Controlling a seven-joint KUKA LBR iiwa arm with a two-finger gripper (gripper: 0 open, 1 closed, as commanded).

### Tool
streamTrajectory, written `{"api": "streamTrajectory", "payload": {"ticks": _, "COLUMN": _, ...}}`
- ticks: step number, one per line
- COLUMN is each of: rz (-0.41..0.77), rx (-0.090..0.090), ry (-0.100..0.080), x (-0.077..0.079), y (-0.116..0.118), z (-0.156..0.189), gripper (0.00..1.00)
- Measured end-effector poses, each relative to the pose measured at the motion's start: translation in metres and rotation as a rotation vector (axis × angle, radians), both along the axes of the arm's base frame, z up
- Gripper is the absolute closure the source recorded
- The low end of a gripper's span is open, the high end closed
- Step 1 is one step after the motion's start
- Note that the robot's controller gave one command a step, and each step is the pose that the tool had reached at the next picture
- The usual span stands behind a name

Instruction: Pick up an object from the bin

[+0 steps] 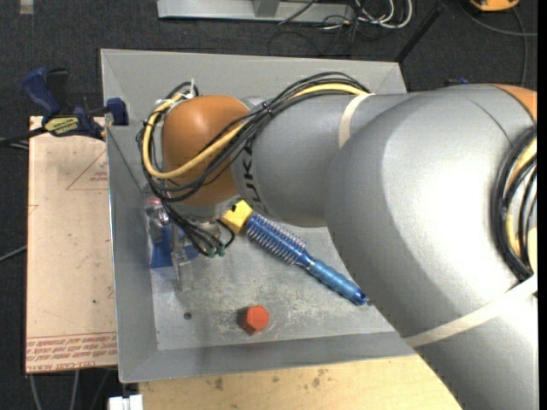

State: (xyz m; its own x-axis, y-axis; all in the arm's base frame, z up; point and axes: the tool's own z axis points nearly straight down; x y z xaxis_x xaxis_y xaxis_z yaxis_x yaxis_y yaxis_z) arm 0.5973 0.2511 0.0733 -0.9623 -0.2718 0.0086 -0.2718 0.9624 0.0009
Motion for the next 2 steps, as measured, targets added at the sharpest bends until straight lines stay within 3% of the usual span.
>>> {"api": "streamTrajectory", "payload": {"ticks": 1, "rz": -0.002, "rx": 0.001, "ry": 0.001, "x": 0.0004, "y": -0.0003, "z": 0.0003, "gripper": 0.0}}
{"api": "streamTrajectory", "payload": {"ticks": 2, "rz": -0.003, "rx": -0.001, "ry": -0.007, "x": 0.0052, "y": -0.0016, "z": 0.0085, "gripper": 1.0}}
